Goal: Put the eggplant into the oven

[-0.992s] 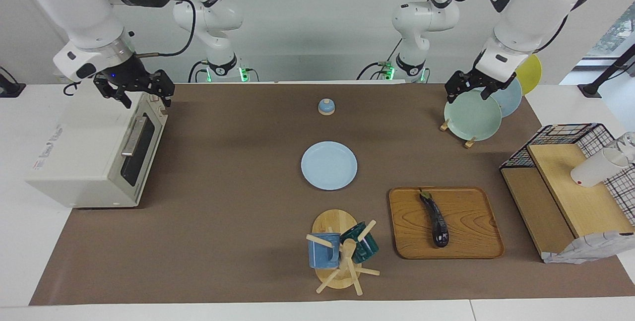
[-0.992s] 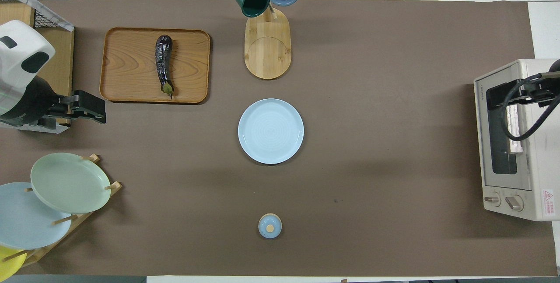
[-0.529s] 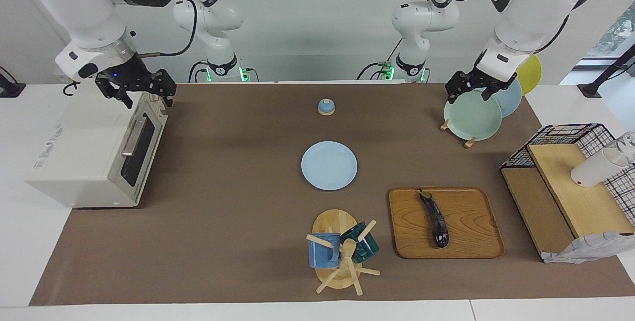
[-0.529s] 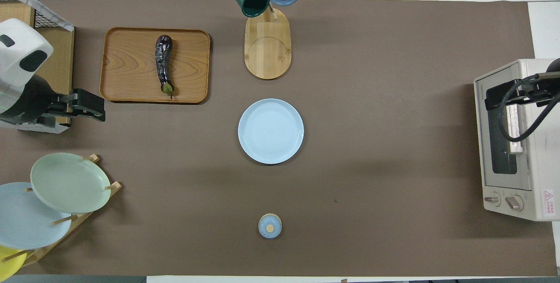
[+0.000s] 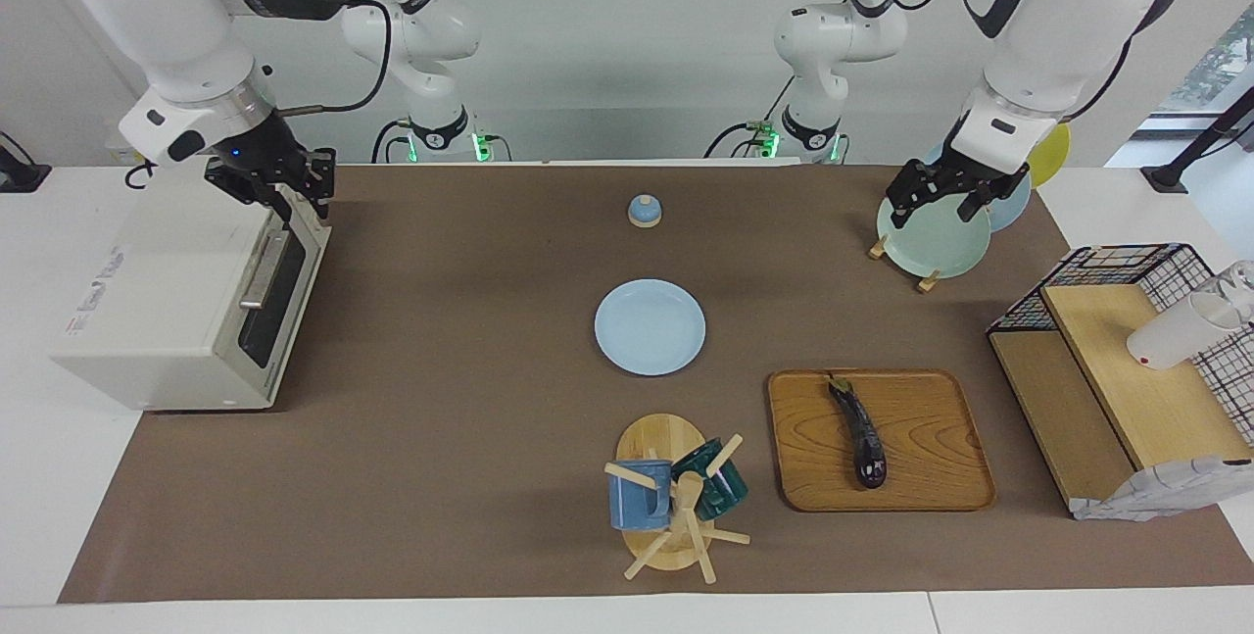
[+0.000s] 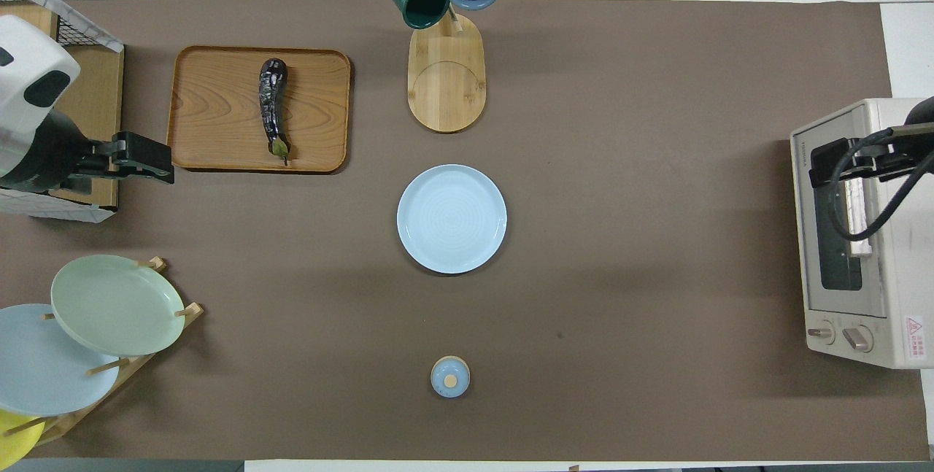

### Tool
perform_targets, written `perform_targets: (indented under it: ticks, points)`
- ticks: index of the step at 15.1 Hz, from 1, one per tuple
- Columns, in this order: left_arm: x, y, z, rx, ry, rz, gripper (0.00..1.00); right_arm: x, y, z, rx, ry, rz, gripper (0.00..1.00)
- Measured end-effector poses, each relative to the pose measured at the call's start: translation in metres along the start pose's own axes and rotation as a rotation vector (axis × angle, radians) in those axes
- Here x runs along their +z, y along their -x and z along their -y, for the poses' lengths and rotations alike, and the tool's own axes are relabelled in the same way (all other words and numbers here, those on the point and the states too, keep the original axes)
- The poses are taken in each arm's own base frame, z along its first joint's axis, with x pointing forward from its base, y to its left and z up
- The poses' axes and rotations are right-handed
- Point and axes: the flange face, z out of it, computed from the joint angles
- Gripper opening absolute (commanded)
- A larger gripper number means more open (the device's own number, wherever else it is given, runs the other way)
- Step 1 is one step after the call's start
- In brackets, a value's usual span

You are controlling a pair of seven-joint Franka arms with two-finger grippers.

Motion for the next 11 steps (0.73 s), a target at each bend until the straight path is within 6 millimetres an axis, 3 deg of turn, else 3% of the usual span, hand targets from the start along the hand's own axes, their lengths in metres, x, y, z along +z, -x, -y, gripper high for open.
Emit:
perform_targets:
  ticks: [3, 6, 8, 11]
  points:
    - [0.053, -0.046, -0.004, -0.001, 0.019, 0.028, 1.0, 0.027, -0.001, -0.013, 0.028, 0.003, -0.038, 0.0]
    - [0.114, -0.091, -0.01, -0.001, 0.046, 0.021, 1.0, 0.073, 0.0, -0.035, 0.074, 0.012, -0.028, 0.0]
    - [0.151, -0.106, -0.024, 0.015, 0.05, 0.024, 1.0, 0.092, 0.003, -0.041, 0.065, 0.059, -0.005, 0.0]
    - [0.203, -0.126, -0.04, 0.045, 0.039, 0.003, 1.0, 0.099, 0.006, -0.046, 0.048, 0.111, 0.018, 0.0]
